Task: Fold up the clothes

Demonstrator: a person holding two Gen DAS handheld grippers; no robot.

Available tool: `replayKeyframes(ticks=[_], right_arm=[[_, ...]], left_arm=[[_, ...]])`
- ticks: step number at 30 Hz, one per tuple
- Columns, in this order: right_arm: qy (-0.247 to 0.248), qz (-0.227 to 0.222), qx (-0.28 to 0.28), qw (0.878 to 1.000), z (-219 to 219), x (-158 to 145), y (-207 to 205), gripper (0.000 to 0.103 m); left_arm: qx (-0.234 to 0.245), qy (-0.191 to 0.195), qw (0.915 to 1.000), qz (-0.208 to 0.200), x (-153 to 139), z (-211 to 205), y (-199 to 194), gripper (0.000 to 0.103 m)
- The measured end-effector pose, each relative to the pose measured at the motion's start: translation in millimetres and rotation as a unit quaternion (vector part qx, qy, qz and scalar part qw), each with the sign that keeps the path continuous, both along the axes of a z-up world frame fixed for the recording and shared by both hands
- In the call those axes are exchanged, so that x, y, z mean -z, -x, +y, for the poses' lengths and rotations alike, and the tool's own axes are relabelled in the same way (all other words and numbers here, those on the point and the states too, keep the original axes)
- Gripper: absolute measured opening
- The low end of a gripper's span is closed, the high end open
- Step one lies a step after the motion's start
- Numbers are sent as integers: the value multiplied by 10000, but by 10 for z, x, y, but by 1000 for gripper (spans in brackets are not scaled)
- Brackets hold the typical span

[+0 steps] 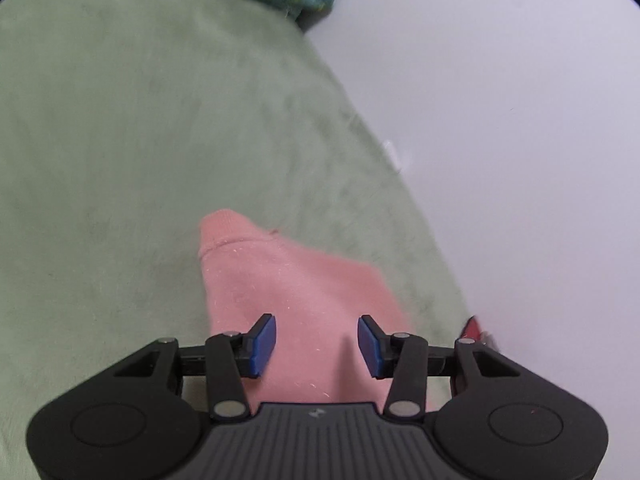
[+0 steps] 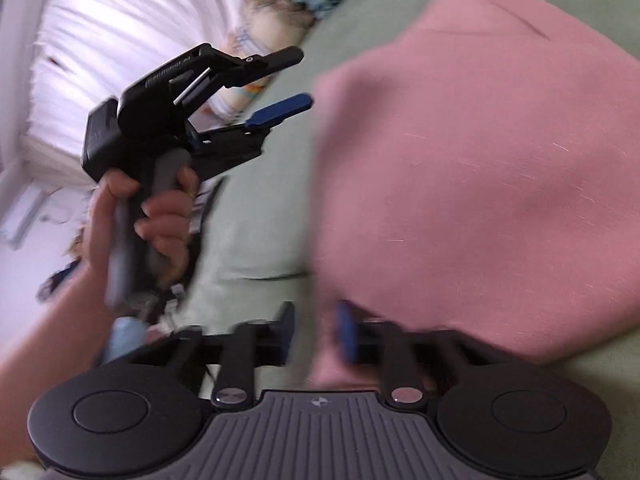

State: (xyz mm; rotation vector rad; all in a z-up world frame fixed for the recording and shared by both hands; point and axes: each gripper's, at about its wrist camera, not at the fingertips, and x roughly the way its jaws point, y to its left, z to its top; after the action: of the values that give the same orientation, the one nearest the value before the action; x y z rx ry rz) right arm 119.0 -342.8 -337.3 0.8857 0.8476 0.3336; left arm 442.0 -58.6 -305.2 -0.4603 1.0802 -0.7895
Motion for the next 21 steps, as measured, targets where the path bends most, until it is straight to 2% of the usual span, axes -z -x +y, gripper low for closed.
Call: replayKeyframes(ticks=[2, 3, 5, 6, 9, 11, 12, 13, 14, 16, 18, 19, 20, 21], right_arm=[[-169, 52, 40, 9998, -36, 18, 10, 0], [-128, 64, 13, 9999, -31, -1, 14, 0], [-74, 38, 3, 10000, -13, -17, 32, 0], [-89, 15, 14, 10000, -8, -13, 46, 0], [-231, 6, 68, 9997, -20, 5, 81, 0], [-251, 8, 81, 9997, -38, 38, 87, 0], [-257, 10, 82, 9996, -66, 59, 81, 0], [-279, 6, 90, 9996, -84, 81, 78, 0], [-296, -2, 99, 9995, -78, 89, 80, 0], [-375, -17, 165, 9992, -58, 101, 83, 0], [-536, 109, 285, 9981, -68, 70, 102, 3], [-633, 127, 340, 9973, -67, 45, 107, 15], [-722, 29, 390, 9966, -58, -20, 139, 21], [-688, -182, 454, 9964, -50, -132, 190, 26]], left_arm=[[-95, 69, 9999, 125, 246, 34, -154, 2], [-139, 113, 9997, 170, 310, 60, -199, 1], [-215, 540, 9971, 493, 488, 140, -364, 2], [-238, 601, 9965, 527, 519, 152, -416, 2], [-404, 302, 9981, 349, 514, 76, -586, 2], [-687, -205, 9970, 285, 467, 0, -740, 0], [-743, -307, 9963, 290, 432, -22, -799, 0], [-806, -426, 9955, 244, 366, -38, -829, 2], [-844, -537, 9949, 129, 282, -56, -826, 12], [-691, -525, 9959, -238, 66, -66, -756, 26], [-436, -404, 9968, -536, -159, -35, -603, 32], [-293, -333, 9972, -594, -244, -1, -446, 38], [-128, -247, 9975, -650, -338, 39, -259, 43], [61, -74, 9983, -583, -377, 87, -42, 44]])
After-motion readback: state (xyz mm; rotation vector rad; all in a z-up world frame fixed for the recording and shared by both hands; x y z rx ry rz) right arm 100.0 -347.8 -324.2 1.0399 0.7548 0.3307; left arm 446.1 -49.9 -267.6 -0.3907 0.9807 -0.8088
